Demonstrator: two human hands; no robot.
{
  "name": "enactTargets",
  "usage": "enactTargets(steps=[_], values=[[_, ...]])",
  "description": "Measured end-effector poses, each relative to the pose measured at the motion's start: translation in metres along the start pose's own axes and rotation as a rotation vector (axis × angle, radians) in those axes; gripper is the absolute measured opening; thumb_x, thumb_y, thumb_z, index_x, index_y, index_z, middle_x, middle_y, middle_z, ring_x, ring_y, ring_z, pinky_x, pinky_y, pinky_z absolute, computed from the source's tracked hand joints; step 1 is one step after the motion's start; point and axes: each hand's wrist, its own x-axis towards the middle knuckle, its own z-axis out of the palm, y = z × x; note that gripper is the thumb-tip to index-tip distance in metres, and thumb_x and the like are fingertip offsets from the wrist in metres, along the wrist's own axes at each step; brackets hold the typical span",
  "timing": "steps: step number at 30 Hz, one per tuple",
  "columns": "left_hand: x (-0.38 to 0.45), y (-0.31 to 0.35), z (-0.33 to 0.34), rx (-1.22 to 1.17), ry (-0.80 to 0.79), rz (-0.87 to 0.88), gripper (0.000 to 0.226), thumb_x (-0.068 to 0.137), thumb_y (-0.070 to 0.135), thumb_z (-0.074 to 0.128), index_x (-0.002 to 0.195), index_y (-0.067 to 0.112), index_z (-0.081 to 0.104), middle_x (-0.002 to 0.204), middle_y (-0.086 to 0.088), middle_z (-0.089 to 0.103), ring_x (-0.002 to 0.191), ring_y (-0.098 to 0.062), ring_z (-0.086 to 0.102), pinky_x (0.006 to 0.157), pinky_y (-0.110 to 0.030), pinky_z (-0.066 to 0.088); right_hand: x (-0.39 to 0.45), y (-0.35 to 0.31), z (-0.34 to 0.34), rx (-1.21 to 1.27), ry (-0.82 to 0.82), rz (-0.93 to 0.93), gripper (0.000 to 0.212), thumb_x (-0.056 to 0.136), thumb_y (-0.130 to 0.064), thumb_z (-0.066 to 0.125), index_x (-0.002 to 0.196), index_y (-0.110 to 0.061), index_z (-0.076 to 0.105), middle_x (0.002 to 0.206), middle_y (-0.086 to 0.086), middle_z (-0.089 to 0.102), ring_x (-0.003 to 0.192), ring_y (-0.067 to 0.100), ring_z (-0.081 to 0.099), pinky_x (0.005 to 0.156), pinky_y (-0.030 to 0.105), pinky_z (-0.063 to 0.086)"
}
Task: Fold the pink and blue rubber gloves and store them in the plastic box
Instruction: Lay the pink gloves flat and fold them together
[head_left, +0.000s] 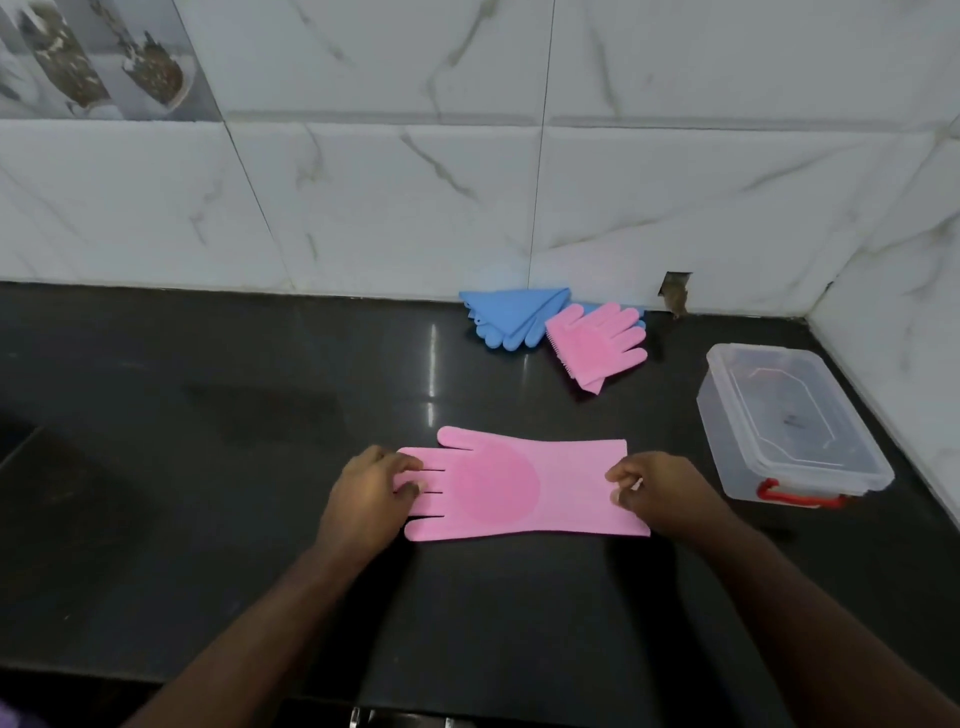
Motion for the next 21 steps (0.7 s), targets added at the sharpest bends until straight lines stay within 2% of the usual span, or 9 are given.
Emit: enactTargets(steps=[3,6,10,14,18,21], values=[[-0.025,-0.001,0.009,0.042,-0.01,0.108,0.024,0.082,0.044,0.067,0.105,0.038,0.072,0.103,0.016,0.06,0.1,-0.013,0.055,0.086,-0.038,0.048,-0.012,0.006,0.012,-0.096,-0.053,-0.084,0.026,0.081,-0.03,0.077,0.107,-0.026,0.073,0.1,-0.012,0.061,0.09,0.003,0.058,0.083,0.021,0.044],[-0.035,0.001,0.015,0.084,-0.072,0.242,0.032,0.079,0.058,0.058,0.102,0.04,0.072,0.102,0.022,0.064,0.102,-0.01,0.057,0.083,-0.038,0.047,-0.019,0.01,0.018,-0.169,-0.064,-0.176,0.028,0.08,-0.039,0.076,0.107,-0.031,0.073,0.103,-0.016,0.058,0.1,0.003,0.056,0.087,0.022,0.045],[-0.029,0.002,0.014,0.154,-0.047,0.311,0.03,0.083,0.053,0.056,0.102,0.039,0.074,0.106,0.017,0.07,0.101,-0.015,0.064,0.08,-0.036,0.049,-0.023,0.007,0.019,-0.234,-0.081,-0.24,0.026,0.087,-0.036,0.07,0.112,-0.03,0.072,0.108,-0.013,0.059,0.104,0.006,0.054,0.091,0.025,0.045],[-0.026,0.004,0.013,0.199,-0.034,0.352,0.03,0.089,0.046,0.049,0.102,0.036,0.074,0.105,0.016,0.072,0.099,-0.017,0.065,0.076,-0.036,0.051,-0.029,0.01,0.031,-0.351,0.056,-0.31,0.024,0.093,-0.03,0.059,0.113,-0.027,0.072,0.113,-0.006,0.066,0.101,0.013,0.059,0.089,0.031,0.05],[-0.035,0.001,0.017,0.183,-0.044,0.355,0.027,0.084,0.046,0.067,0.107,0.033,0.074,0.111,0.013,0.07,0.106,-0.016,0.061,0.082,-0.036,0.047,-0.038,0.012,0.039,-0.361,0.137,-0.323,0.025,0.092,-0.024,0.059,0.113,-0.025,0.072,0.112,-0.004,0.068,0.1,0.014,0.061,0.087,0.032,0.051],[-0.035,0.001,0.015,0.177,-0.016,0.387,0.026,0.087,0.043,0.058,0.099,0.028,0.076,0.101,0.011,0.073,0.096,-0.019,0.066,0.076,-0.033,0.05,-0.046,0.011,0.042,-0.38,0.17,-0.334,0.025,0.089,-0.018,0.063,0.112,-0.024,0.073,0.111,-0.003,0.07,0.098,0.017,0.064,0.085,0.033,0.053]])
